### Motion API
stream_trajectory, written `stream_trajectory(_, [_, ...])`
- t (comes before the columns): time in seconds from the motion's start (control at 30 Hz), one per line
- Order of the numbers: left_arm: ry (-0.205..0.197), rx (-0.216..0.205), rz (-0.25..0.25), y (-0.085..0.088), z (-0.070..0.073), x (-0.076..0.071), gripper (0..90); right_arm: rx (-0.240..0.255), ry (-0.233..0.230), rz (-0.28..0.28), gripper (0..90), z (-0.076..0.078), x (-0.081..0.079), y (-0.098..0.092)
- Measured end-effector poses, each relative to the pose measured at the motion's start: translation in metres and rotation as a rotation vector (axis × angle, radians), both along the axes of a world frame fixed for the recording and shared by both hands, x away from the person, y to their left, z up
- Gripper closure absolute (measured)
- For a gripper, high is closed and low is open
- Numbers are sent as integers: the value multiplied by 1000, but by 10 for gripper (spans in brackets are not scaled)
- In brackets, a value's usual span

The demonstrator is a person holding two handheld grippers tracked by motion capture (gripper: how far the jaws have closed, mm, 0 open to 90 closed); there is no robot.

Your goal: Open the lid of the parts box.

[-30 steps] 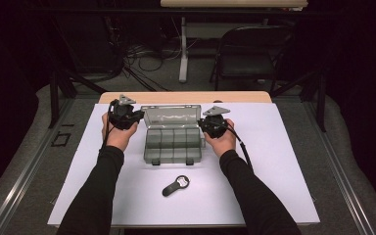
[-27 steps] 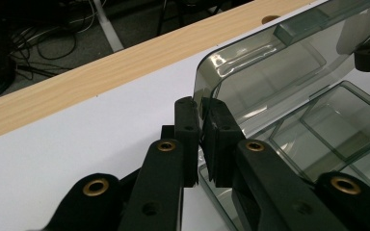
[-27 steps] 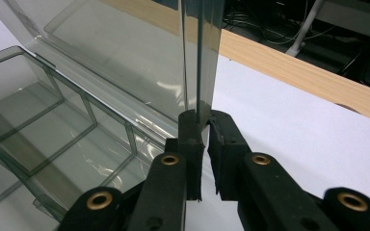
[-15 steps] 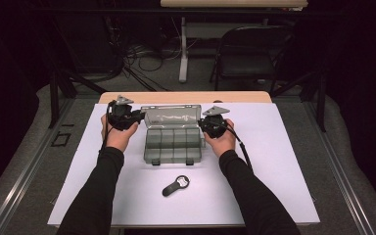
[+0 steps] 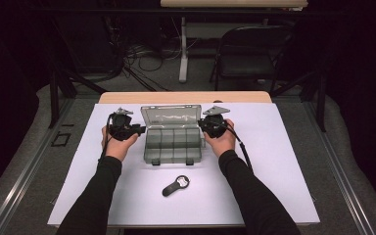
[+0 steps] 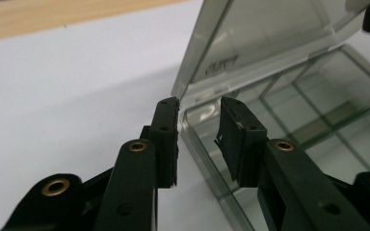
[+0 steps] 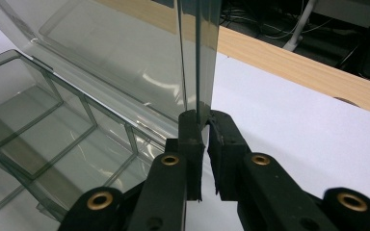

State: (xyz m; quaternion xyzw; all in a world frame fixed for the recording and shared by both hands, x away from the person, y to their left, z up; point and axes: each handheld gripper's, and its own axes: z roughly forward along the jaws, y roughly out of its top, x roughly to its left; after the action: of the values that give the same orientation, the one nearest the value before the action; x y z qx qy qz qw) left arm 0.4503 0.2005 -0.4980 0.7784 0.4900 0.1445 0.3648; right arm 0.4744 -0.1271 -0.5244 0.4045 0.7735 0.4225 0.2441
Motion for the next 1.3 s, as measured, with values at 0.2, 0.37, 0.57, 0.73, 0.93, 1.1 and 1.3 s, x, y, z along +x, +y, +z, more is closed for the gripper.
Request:
stream_trajectory(0.2, [34, 12, -2, -4, -9, 2, 681, 1, 0, -1, 841, 0, 0, 0])
stream_trajectory(0.37, [57, 35, -16, -10, -17, 5, 674, -1, 0, 1, 841, 0, 0, 0])
stream_trajectory(0.57, [76, 49, -7, -17, -24, 9, 670, -1, -1, 3, 841, 0, 0, 0])
stream_trajectory(0.73, [82, 62, 9, -22, -31, 12, 671, 3, 0, 2, 841, 0, 0, 0])
stream_trajectory(0.93, [80, 72, 25, -24, -34, 14, 680, 4, 0, 3, 840, 0, 0, -1])
stream_trajectory(1.1, [82, 70, 38, -24, -37, 15, 676, 6, -1, 1, 841, -1, 0, -1])
stream_trajectory(1.3, [95, 67, 47, -26, -43, 18, 657, 7, -1, 0, 841, -1, 0, 0])
